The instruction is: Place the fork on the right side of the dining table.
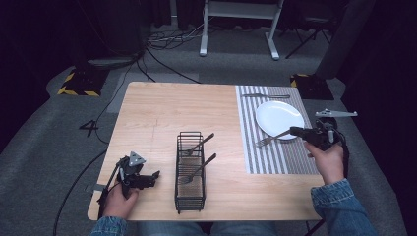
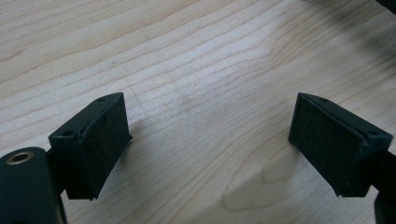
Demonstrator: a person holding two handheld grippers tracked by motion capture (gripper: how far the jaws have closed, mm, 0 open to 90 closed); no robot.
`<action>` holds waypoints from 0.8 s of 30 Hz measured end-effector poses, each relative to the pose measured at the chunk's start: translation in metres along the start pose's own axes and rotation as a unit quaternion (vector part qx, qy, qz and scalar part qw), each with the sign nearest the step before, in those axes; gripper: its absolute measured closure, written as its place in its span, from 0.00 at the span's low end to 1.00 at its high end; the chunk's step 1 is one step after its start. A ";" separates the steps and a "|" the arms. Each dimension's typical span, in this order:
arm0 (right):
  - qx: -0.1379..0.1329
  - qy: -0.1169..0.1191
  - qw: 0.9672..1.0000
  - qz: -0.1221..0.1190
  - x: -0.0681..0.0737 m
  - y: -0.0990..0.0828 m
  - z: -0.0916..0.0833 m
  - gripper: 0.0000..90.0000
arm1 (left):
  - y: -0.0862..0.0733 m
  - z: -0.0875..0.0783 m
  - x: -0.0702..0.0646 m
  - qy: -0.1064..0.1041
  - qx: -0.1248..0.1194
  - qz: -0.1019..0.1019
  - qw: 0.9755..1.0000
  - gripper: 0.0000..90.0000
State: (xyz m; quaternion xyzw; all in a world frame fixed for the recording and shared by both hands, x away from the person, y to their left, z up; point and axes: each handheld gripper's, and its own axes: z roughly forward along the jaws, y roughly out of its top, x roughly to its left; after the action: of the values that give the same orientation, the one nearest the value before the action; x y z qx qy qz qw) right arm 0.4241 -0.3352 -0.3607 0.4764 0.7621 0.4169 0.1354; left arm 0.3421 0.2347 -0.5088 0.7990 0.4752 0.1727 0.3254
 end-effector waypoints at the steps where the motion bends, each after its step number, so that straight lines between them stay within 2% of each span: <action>1: 0.000 0.002 1.000 0.003 -0.001 0.000 0.000 0.96 | 0.000 0.000 0.000 0.000 0.000 0.000 1.000 0.14; 15: 0.010 0.005 1.000 0.009 -0.003 0.004 0.004 0.95 | 0.000 0.000 0.000 0.000 0.000 0.000 1.000 0.14; 24: 0.025 -0.012 0.999 0.020 -0.014 0.016 0.013 0.90 | 0.000 0.000 0.000 0.000 0.000 0.001 1.000 0.14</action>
State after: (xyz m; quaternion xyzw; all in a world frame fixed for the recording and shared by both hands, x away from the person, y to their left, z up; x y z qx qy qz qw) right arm 0.4494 -0.3373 -0.3594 0.4995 0.7609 0.3949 0.1246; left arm 0.3421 0.2348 -0.5087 0.7994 0.4748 0.1727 0.3250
